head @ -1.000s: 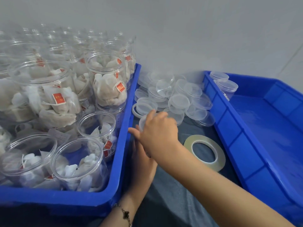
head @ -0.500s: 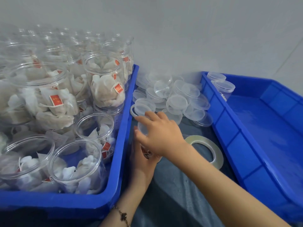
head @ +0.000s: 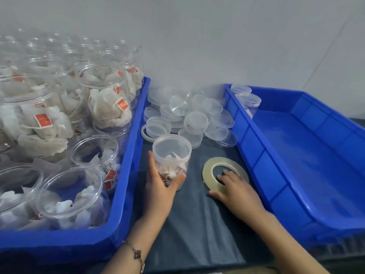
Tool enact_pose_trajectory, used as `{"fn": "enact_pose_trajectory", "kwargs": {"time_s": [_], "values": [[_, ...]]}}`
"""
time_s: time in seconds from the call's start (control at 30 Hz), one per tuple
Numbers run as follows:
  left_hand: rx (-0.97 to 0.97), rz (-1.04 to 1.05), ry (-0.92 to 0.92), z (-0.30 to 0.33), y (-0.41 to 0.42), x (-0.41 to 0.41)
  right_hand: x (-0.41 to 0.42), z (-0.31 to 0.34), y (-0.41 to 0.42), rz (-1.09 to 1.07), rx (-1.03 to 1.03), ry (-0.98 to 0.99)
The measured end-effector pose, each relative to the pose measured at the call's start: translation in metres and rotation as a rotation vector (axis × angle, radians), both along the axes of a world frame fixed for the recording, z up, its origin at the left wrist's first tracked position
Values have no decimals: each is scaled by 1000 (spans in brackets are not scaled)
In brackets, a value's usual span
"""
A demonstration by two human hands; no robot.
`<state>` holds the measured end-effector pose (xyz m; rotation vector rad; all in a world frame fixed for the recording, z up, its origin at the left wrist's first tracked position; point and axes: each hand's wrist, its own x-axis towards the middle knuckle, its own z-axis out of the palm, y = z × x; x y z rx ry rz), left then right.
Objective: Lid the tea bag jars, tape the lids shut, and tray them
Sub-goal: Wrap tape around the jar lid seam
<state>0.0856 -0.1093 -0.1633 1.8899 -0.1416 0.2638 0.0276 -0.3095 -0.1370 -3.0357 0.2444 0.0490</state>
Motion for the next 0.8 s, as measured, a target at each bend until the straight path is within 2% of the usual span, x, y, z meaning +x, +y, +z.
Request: {"fn": "enact_pose_trajectory", "kwargs": {"time_s": [0.13,0.23,0.3,0.37,0.43,0.47,0.5,0.6,0.8], "values": [[-2,-120,28,7,-18,-5,-17,3,4,12,-110,-174],[53,-208,49,15,-31,-6,-31,14,5,-40,-16,-267],[215,-141,78,21,-35,-9,-40,18,9,-44,132,-358],[283,58,10,26,-29,-22,-48,22,13,-41,261,-435],[222,133,-293,28,-20,-40,-54,23,17,-39,327,-442],[196,73,-409,27,-18,-48,-55,23,20,-35,343,-423],[182,-38,-442,27,-17,-53,-56,23,22,-24,352,-399],[157,-244,-299,29,-22,-57,-59,24,30,7,336,-340],[186,-205,-431,35,-22,-54,-61,26,37,-3,333,-354]]}}
